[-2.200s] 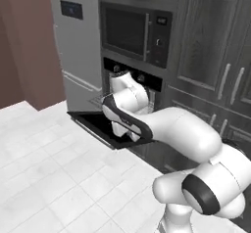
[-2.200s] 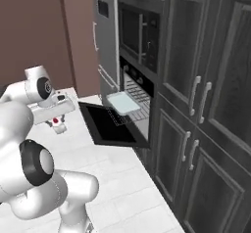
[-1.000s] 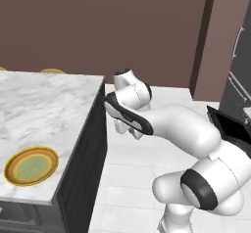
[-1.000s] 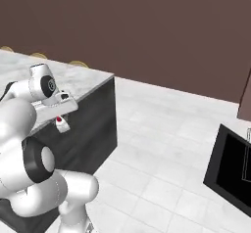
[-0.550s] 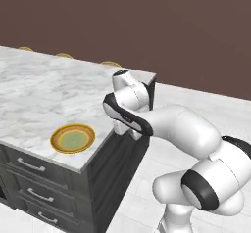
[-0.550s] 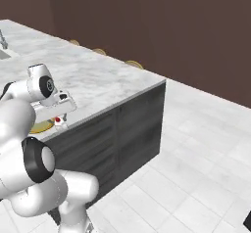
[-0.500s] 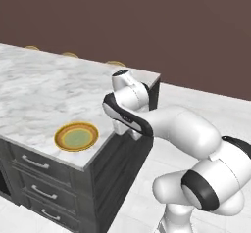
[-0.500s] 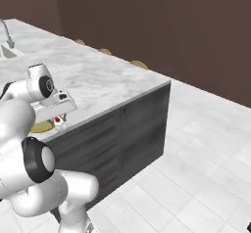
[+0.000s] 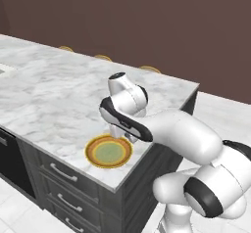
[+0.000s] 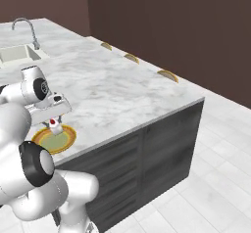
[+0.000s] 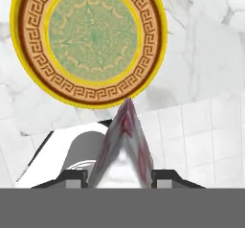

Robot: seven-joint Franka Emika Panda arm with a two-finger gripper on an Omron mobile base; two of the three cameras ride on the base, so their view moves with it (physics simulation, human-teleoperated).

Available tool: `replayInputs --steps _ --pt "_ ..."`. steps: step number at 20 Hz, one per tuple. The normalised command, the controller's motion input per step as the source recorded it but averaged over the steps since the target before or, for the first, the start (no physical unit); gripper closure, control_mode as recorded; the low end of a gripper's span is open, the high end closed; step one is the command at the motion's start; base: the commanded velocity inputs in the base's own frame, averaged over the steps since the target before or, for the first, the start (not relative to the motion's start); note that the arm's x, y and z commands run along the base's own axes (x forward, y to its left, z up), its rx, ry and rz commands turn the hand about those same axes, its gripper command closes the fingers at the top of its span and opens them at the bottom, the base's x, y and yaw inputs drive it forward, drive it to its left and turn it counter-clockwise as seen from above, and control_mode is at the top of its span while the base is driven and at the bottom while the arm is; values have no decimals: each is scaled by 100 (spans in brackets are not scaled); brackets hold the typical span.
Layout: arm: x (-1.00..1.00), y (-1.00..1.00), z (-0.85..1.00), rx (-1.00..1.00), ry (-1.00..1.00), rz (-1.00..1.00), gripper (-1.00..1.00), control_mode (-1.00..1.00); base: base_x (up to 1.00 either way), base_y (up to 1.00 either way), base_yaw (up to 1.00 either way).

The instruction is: Take the baked cake out of the oven and place it on the plate for cooling. Then close the oven door.

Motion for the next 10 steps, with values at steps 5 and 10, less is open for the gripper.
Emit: replayInputs --steps 5,10 --pt "0 0 0 0 0 0 100 100 78 23 13" --pt "3 32 -22 8 14 14 100 -100 0 0 0"
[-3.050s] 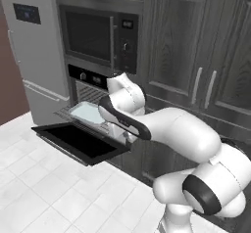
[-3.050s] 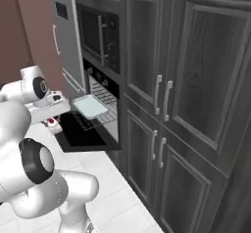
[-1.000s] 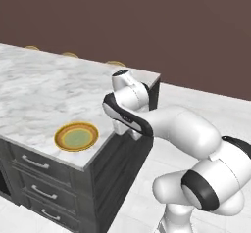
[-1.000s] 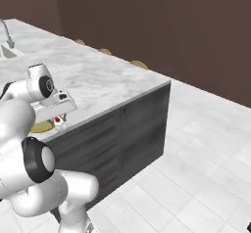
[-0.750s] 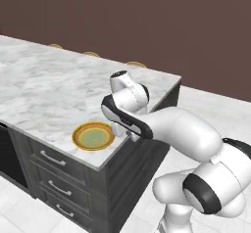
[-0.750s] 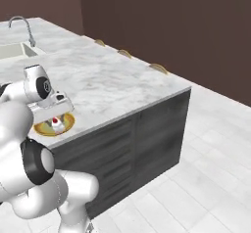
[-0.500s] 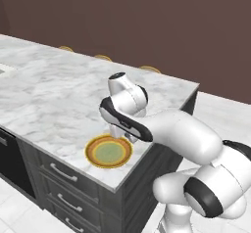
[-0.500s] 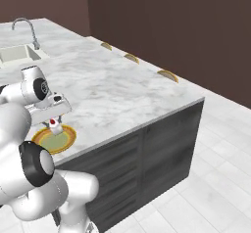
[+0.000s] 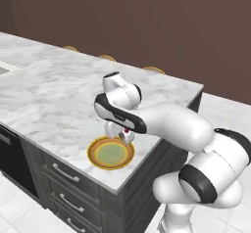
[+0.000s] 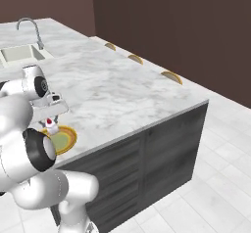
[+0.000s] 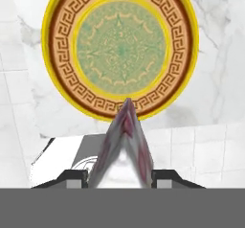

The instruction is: Take the baked cake out of the oven and place it on the plate for cooling. Then close the oven door.

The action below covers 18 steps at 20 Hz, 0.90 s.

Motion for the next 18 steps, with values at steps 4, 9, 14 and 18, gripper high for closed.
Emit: replayInputs --steps 4,9,14,18 --pt "38 32 -48 8 10 13 100 -100 0 0 0" --pt "52 21 -75 2 3 8 100 -100 0 0 0" --pt "33 12 -67 0 0 2 100 -100 0 0 0" --pt "1 10 -38 0 0 0 100 -100 0 0 0"
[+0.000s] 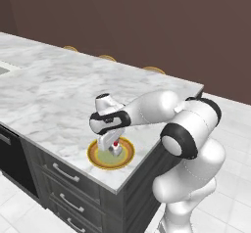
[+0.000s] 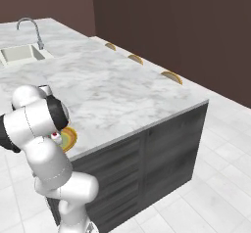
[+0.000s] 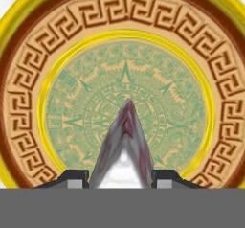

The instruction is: Take the baked cake out of the oven and place it on the plate for cooling. Then close the oven door.

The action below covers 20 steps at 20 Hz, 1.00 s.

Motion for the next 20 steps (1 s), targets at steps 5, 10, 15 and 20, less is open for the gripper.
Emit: replayInputs --steps 5,10,15,20 --pt "7 12 -25 0 0 0 100 -100 0 0 0" --pt "1 0 -23 0 0 0 100 -100 0 0 0" --pt "0 0 -7 0 -1 0 -100 -100 0 0 0" --pt "-14 0 16 0 -13 -1 -100 -100 0 0 0"
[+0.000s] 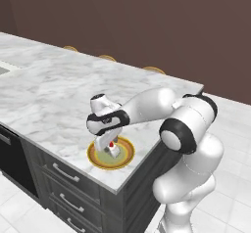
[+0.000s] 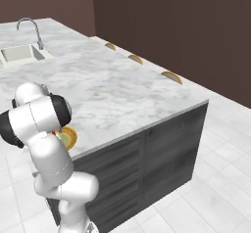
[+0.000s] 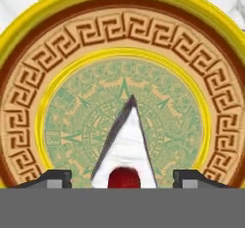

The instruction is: Take the baked cake out of the oven and place it on the plate for cooling. Then close the oven door.

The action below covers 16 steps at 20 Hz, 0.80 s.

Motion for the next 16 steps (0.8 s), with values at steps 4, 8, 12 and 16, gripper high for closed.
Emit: replayInputs --steps 4,8,12,16 --pt "-32 -1 53 0 -23 -5 -100 -100 0 0 0" --pt "-39 -7 81 0 -28 -8 -100 -100 0 0 0" --pt "-62 -36 100 2 -34 -8 -100 -100 0 0 0" --pt "-86 -69 96 1 -26 -10 -100 -100 0 0 0"
